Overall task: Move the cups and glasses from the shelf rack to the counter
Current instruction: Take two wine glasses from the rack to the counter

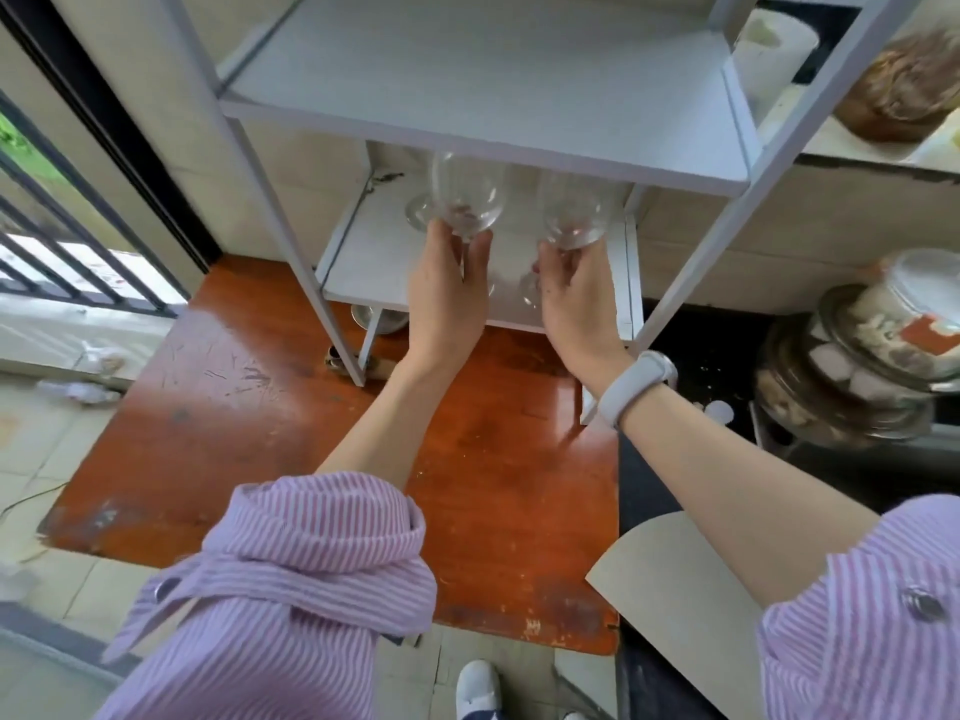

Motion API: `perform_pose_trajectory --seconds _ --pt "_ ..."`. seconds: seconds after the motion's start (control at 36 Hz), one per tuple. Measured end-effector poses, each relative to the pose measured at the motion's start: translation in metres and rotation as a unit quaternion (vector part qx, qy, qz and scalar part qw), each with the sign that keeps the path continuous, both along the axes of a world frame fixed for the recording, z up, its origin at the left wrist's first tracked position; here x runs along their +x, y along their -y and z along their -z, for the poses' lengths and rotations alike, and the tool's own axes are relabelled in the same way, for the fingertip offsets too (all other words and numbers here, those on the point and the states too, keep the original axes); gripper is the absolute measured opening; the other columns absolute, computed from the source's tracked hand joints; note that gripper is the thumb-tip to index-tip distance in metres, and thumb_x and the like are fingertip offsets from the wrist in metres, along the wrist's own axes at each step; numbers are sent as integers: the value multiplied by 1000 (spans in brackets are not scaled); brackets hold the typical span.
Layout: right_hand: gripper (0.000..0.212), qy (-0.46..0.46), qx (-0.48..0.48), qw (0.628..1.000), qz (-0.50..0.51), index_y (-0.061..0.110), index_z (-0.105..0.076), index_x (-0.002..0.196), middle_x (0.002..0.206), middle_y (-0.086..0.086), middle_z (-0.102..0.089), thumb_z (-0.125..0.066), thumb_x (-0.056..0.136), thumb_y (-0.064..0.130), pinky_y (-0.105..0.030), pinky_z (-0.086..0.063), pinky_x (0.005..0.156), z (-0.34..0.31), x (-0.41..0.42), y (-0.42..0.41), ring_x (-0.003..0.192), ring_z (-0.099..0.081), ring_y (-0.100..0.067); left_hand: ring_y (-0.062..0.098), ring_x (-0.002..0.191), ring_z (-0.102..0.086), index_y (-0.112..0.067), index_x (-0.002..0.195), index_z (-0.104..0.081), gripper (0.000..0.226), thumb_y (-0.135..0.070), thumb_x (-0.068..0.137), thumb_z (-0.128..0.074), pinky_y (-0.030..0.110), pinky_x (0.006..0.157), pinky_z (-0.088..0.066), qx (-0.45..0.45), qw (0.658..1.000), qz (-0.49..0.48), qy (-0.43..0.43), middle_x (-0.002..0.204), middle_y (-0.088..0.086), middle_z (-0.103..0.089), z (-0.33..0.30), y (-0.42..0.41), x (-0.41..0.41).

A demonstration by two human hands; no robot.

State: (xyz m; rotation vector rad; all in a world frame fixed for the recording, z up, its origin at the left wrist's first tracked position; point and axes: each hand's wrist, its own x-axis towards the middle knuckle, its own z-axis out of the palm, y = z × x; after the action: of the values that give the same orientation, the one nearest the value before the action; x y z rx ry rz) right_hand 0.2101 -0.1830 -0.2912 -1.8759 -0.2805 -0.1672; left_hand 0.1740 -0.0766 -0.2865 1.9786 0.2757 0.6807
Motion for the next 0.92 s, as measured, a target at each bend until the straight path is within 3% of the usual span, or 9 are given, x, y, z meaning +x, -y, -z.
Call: perform_pose_trajectory --seconds 0.14,0.17,0.25,0.36,0.5,0.64,0.78,0.83,0.92 --pt "22 1 8 1000 -12 6 -48 100 69 1 -53 -44 94 27 -13 -44 54 0 -38 13 59 -54 -6 36 65 -57 -11 88 -45 17 -27 95 -44 53 62 -50 -51 999 -4 -9 71 18 -56 -1 11 -40" --pt "18 -3 12 1000 -16 9 -48 98 68 -2 -54 -45 94 26 -15 -45 54 0 -47 17 59 -55 -9 31 62 -59 -12 87 -44 18 -28 95 -44 50 60 -51 -58 998 -3 -18 67 14 -55 0 14 -49" --pt "16 -30 13 999 -35 17 -50 92 68 -9 -56 -46 93 33 -24 -49 57 2 -78 33 60 -57 -19 6 49 -55 -21 78 -43 17 -26 94 -46 18 49 -46 -50 998 0 -33 58 -7 -51 8 23 -80" --pt "9 -55 15 997 -45 31 -50 84 64 0 -54 -48 92 30 -15 -46 55 8 -120 62 56 -54 -6 1 47 -54 -33 74 -44 21 -24 93 -49 10 44 -41 -93 992 32 -75 53 -14 -54 15 44 -120" --pt "7 -107 25 994 -19 31 -53 85 60 10 -58 -50 91 29 -18 -46 57 15 -165 116 57 -56 -8 4 50 -55 -33 78 -48 18 -23 92 -50 16 47 -46 -97 987 88 -91 57 -10 -53 19 84 -152" --pt "24 -106 6 990 96 30 -48 71 52 9 -55 -52 91 18 -4 -37 48 11 -201 187 50 -53 5 5 52 -50 -23 75 -49 17 -23 92 -51 13 47 -41 -88 972 183 -115 60 -5 -53 15 154 -168" --pt "14 -122 -3 969 213 19 -51 76 58 6 -54 -54 90 21 -19 -41 55 3 -247 289 52 -52 -4 9 51 -46 -5 73 -43 30 -27 92 -51 17 51 -36 -29 946 303 -116 61 12 -52 4 255 -183" --pt "10 -123 12 959 256 21 -53 80 59 5 -53 -53 90 21 -33 -43 57 -3 -273 335 55 -51 -11 22 57 -48 -3 73 -43 31 -25 92 -51 23 53 -36 -23 929 352 -107 63 18 -51 -3 306 -194" --pt "15 -95 29 940 327 30 -52 80 55 11 -56 -53 91 20 -20 -43 58 -11 -325 408 55 -51 -4 33 61 -51 -2 74 -44 30 -25 92 -52 39 59 -41 -22 899 425 -107 61 13 -49 -11 390 -219"
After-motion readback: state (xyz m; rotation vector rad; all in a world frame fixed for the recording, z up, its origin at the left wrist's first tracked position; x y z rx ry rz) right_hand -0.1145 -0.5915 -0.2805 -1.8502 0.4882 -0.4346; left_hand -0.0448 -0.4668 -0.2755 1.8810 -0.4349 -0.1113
